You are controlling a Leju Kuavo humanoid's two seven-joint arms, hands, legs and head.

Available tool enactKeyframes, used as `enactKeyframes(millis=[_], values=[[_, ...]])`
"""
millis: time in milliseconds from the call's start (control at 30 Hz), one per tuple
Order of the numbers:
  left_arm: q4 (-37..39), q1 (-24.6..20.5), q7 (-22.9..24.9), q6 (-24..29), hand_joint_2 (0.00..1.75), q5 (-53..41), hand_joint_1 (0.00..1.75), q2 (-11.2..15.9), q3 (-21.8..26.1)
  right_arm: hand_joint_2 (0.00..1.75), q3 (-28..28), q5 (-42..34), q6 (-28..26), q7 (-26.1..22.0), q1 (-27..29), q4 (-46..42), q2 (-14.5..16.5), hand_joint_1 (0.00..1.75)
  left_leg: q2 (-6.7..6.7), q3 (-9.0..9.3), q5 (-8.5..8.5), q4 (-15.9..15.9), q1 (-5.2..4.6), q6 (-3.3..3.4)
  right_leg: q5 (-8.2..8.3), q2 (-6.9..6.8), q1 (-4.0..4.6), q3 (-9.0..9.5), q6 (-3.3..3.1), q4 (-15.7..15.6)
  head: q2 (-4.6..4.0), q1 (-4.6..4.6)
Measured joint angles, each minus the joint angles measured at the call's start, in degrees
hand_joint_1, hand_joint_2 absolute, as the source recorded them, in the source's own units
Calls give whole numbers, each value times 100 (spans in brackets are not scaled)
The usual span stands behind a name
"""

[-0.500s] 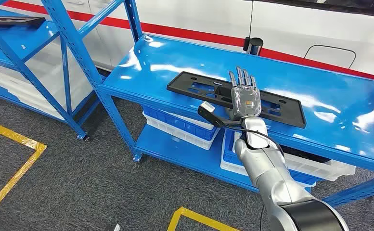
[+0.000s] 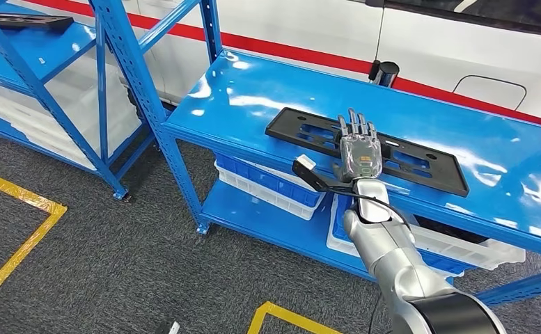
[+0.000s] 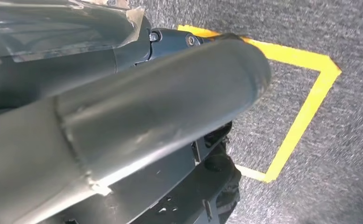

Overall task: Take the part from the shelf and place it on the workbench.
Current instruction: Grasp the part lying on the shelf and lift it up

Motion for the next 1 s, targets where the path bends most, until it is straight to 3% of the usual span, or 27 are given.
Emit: enactKeyframes(millis=[67, 100, 300, 1000], values=[[0, 16, -24, 38, 131, 42, 0, -2, 2, 175, -5, -13, -8, -4, -3, 60, -26, 175, 0, 1, -2, 1, -11, 19, 3, -1, -7, 4, 4, -5, 0, -1], [0, 20, -2, 78, 175, 76, 0, -2, 7, 175, -9, -21, 8, -27, -5, 91, -34, 175, 0, 1, -2, 2, -14, 27, 6, -1, -9, 4, 10, -7, 0, -1], [2, -17, 172, 444, 175, 283, 0, 17, 119, 175, -99, -155, 82, -365, -28, 253, -39, 175, 5, 1, -1, 3, -16, 44, 16, 0, -10, 4, 103, -13, 0, -4], [22, -48, -14, 474, 175, 320, 0, 248, 295, 175, -296, -811, -270, -1247, -161, 435, -213, 175, 7, 8, 2, 2, 16, 43, 16, 0, 16, 5, 103, -4, 0, -3]])
